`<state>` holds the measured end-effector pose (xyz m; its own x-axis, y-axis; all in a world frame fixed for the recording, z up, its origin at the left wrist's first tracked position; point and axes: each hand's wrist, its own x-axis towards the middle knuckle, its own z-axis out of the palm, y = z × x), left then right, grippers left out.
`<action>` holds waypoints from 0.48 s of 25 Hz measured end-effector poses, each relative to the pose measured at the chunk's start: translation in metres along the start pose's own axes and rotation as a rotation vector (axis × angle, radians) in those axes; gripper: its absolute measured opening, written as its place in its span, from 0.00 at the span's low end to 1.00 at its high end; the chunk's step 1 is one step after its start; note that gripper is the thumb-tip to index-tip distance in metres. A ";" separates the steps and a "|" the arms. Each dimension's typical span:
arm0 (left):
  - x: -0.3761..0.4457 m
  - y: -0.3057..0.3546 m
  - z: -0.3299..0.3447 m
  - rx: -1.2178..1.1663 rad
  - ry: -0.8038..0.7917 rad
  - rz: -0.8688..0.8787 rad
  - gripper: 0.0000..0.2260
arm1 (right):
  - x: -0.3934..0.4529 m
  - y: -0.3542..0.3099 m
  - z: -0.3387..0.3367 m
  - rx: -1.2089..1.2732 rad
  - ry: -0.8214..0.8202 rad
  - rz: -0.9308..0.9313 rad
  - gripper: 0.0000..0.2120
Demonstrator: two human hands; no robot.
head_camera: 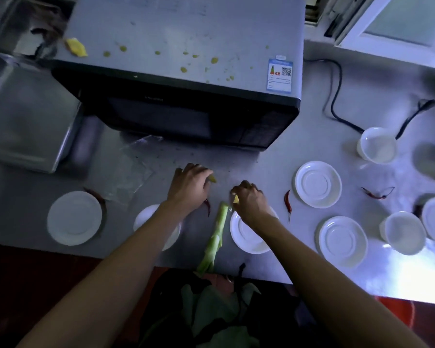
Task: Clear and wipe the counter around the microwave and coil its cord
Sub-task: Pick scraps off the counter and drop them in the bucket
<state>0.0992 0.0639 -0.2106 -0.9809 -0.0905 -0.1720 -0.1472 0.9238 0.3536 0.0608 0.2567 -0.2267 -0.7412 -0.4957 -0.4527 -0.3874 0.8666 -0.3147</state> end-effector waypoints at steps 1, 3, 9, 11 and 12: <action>0.006 -0.002 0.000 0.002 -0.027 0.015 0.12 | 0.000 -0.001 0.000 -0.001 0.002 0.019 0.11; 0.016 -0.008 0.002 -0.001 -0.092 0.056 0.13 | 0.001 -0.003 0.002 0.000 0.015 0.069 0.10; 0.031 -0.013 0.010 0.026 -0.167 0.146 0.12 | 0.002 -0.008 0.001 0.007 0.066 0.191 0.09; 0.034 -0.015 0.012 0.036 -0.175 0.160 0.11 | 0.003 -0.008 0.001 0.014 0.083 0.210 0.09; 0.034 -0.016 0.012 0.041 -0.176 0.169 0.10 | 0.003 -0.009 0.001 0.013 0.086 0.215 0.09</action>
<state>0.0696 0.0509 -0.2334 -0.9535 0.1292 -0.2724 0.0256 0.9350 0.3537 0.0623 0.2478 -0.2258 -0.8501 -0.2929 -0.4377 -0.2093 0.9505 -0.2296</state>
